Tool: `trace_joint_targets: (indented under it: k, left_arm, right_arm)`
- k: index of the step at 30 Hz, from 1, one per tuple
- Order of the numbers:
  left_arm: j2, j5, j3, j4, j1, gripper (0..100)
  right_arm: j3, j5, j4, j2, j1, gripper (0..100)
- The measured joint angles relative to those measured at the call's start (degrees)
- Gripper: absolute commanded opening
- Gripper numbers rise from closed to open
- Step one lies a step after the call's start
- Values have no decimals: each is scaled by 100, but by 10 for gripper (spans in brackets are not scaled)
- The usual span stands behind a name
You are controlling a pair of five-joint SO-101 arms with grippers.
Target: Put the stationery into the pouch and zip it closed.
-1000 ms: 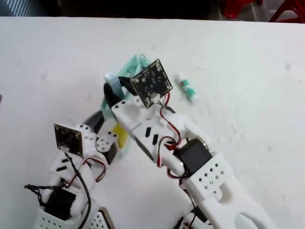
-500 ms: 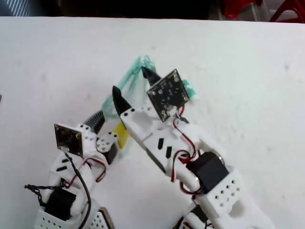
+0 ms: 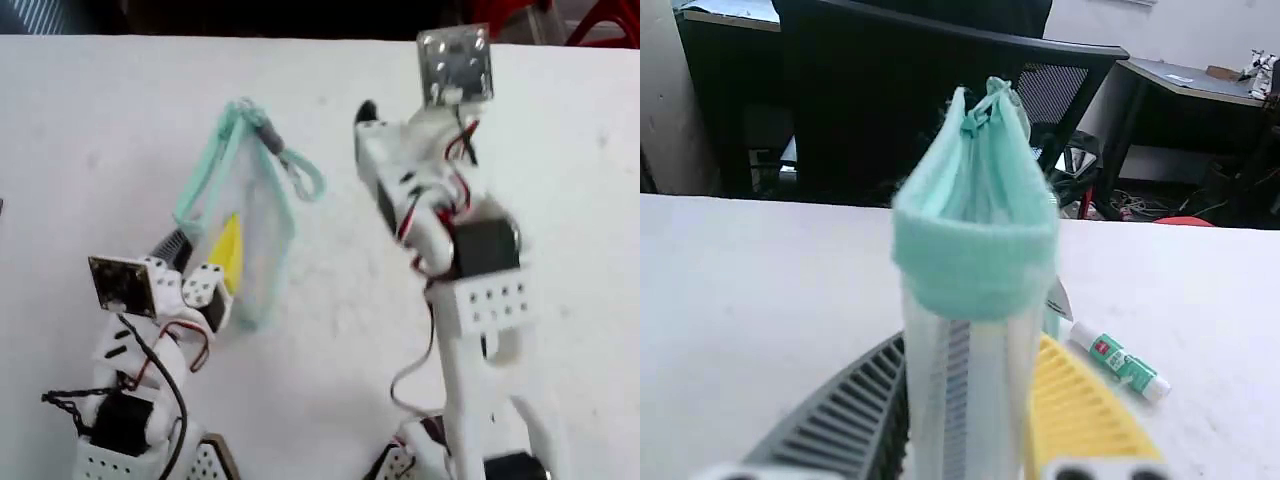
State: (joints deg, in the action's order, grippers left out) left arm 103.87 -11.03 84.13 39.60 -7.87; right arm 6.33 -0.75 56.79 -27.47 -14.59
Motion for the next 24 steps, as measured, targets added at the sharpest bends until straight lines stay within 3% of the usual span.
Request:
trace_joint_targets:
  k: [8, 15, 24]
  left_arm:
    - [0, 18, 0, -18, -18, 143]
    - [0, 18, 0, -18, -18, 143]
    - [0, 18, 0, -18, -18, 143]
  right_arm:
    - [-1846, 519, 818, 3174, 404, 253]
    - [-4035, 1336, 1626, 5864, 466, 167]
    - [-6725, 1653, 2576, 8413, 826, 201]
